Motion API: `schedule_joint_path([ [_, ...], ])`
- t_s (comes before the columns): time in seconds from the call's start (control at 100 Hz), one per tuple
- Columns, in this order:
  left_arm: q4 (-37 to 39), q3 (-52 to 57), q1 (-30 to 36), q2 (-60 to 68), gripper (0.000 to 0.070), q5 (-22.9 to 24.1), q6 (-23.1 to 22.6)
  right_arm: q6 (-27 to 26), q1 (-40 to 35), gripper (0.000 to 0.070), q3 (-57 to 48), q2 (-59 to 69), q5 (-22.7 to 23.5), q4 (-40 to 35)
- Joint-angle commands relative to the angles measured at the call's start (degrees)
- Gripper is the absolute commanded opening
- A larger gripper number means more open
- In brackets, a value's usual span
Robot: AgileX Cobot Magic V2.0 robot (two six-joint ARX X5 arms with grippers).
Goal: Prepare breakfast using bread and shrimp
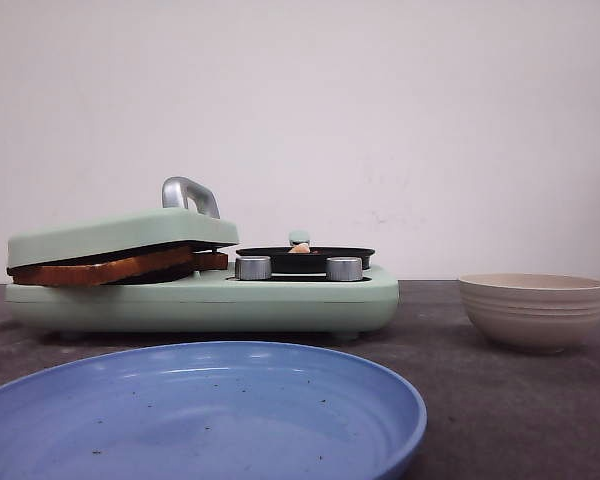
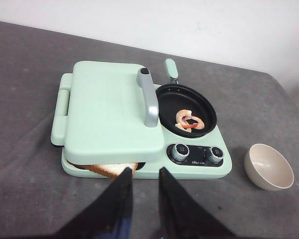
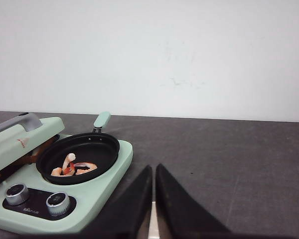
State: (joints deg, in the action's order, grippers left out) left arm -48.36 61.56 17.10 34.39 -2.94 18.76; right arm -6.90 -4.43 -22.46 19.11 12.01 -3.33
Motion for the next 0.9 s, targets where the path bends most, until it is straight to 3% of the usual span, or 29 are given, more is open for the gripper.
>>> schedule_joint_path([
  [0.0, 0.2, 1.0, -0.2, -1.0, 0.0, 0.4, -1.5, -0.5, 0.0, 0.0006, -0.5, 0.1, 0.0, 0.8],
  [0.1, 1.1, 0.0, -2.3, -2.8, 0.0, 3.1, -7.2, -0.5, 0.0, 0.0006, -0.5, 0.1, 0.0, 0.8],
  [0.18, 7.8, -4.6, -4.6, -5.0, 0.0, 2.8, -10.7, -0.5, 0.0, 0.0006, -0.5, 0.1, 0.0, 0.8],
  [0.32, 28.7, -20.9, -7.1, -11.6, 0.0, 0.9, -11.1, -0.5, 0.0, 0.0006, -0.5, 0.1, 0.0, 0.8],
  [0.42, 38.3, -32.9, -8.3, -17.3, 0.0, -0.9, -9.9, -0.5, 0.0, 0.0006, -0.5, 0.1, 0.0, 0.8],
  [0.54, 39.4, -42.2, -9.5, -23.7, 0.0, -2.0, -5.4, -0.5, 0.0, 0.0006, -0.5, 0.1, 0.0, 0.8],
  [0.64, 38.4, -46.5, -9.7, -26.9, 0.0, -2.0, -5.2, -0.5, 0.0, 0.0006, -0.5, 0.1, 0.0, 0.8],
  [0.89, 39.0, -52.0, -10.2, -29.1, 0.0, -1.9, -12.0, -0.5, 0.0, 0.0006, -0.5, 0.1, 0.0, 0.8],
])
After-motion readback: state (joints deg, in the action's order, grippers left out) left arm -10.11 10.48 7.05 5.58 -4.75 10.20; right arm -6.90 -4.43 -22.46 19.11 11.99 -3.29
